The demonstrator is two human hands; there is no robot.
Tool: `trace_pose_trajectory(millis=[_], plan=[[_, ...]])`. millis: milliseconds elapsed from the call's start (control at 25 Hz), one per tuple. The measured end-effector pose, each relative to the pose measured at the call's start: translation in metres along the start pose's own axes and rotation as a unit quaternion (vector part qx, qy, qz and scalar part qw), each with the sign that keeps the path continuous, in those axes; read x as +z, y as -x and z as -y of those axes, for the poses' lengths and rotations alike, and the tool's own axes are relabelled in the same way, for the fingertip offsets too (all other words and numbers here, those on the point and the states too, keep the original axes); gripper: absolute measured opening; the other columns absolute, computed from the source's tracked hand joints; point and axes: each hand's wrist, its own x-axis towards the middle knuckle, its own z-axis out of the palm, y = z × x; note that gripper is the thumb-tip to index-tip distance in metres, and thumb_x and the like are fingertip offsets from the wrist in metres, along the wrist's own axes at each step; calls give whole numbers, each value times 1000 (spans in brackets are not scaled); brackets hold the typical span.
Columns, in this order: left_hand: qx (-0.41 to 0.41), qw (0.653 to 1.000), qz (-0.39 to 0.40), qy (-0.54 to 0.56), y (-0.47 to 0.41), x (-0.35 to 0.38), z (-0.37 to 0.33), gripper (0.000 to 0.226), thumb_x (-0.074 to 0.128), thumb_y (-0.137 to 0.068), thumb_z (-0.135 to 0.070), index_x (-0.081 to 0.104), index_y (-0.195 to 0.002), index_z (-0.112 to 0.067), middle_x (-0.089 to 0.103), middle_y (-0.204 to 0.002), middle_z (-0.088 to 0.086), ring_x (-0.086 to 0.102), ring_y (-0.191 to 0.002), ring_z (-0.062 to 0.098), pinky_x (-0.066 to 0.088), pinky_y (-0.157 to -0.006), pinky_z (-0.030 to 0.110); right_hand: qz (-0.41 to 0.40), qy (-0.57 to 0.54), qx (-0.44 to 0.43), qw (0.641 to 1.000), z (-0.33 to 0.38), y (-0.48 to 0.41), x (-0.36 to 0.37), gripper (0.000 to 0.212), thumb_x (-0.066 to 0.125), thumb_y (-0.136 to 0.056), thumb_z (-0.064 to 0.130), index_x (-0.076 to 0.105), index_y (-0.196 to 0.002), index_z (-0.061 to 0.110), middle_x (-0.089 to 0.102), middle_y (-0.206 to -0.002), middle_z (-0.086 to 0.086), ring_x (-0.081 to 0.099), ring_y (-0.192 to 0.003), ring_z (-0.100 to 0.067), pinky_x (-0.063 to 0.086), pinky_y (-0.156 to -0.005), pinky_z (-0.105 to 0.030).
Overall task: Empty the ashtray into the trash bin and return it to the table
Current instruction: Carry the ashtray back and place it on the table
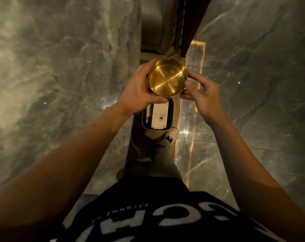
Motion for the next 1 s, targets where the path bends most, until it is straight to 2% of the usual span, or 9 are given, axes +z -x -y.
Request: trace_pose_trajectory(millis=[120,240,360,480,600,800,920,1000], plan=[[46,998,-41,17,36,-43,5,102,92,-57,-20,37,-143,-27,43,-134,-13,44,-128,9,54,-97,35,56,62,-33,996,34,19,31,64,73,-83,16,45,-140,13,52,-140,-7,67,-106,-20,57,-87,-30],[54,996,-72,0,76,-86,16,105,93,-55,-26,40,-145,-21,47,-141,-5,46,-129,9,52,-94,26,79,122,-67,987,58,41,76,78,83,-71,17,46,-140,16,53,-137,-6,58,-118,-18,53,-96,-34],[65,994,-91,-9,115,-128,28,110,94,-53,-30,38,-147,-19,48,-144,-1,47,-129,7,51,-96,26,78,172,-107,976,77,64,129,79,84,-69,19,48,-139,17,55,-134,-5,56,-118,-15,52,-98,-33],[78,991,-110,0,151,-164,35,109,94,-53,-29,39,-146,-17,48,-142,-5,48,-122,-4,48,-94,15,55,179,-127,974,89,88,174,80,84,-69,20,48,-139,19,55,-133,-3,56,-118,-10,50,-99,-28],[93,988,-120,-3,175,-189,37,109,94,-52,-28,40,-146,-18,50,-142,-2,49,-127,6,47,-100,23,47,183,-147,971,98,104,206,79,85,-68,21,48,-138,21,54,-130,4,56,-117,-7,49,-99,-25],[115,984,-136,-16,195,-206,33,107,95,-52,-29,42,-144,-17,52,-135,-9,50,-120,-1,43,-97,10,47,210,-178,960,110,111,225,81,86,-66,26,50,-137,18,55,-127,4,57,-113,-9,51,-96,-25],[110,981,-160,-8,201,-213,32,106,94,-52,-31,42,-144,-19,51,-132,-14,50,-116,-10,41,-97,7,62,217,-197,954,120,105,230,81,86,-65,26,50,-137,17,56,-128,1,58,-112,-10,50,-93,-21],[107,979,-175,-8,203,-218,33,107,94,-53,-30,42,-145,-18,52,-135,-13,50,-118,-8,41,-100,9,70,229,-209,948,124,101,237,80,86,-66,28,51,-137,17,56,-128,3,57,-112,-9,48,-92,-17]])
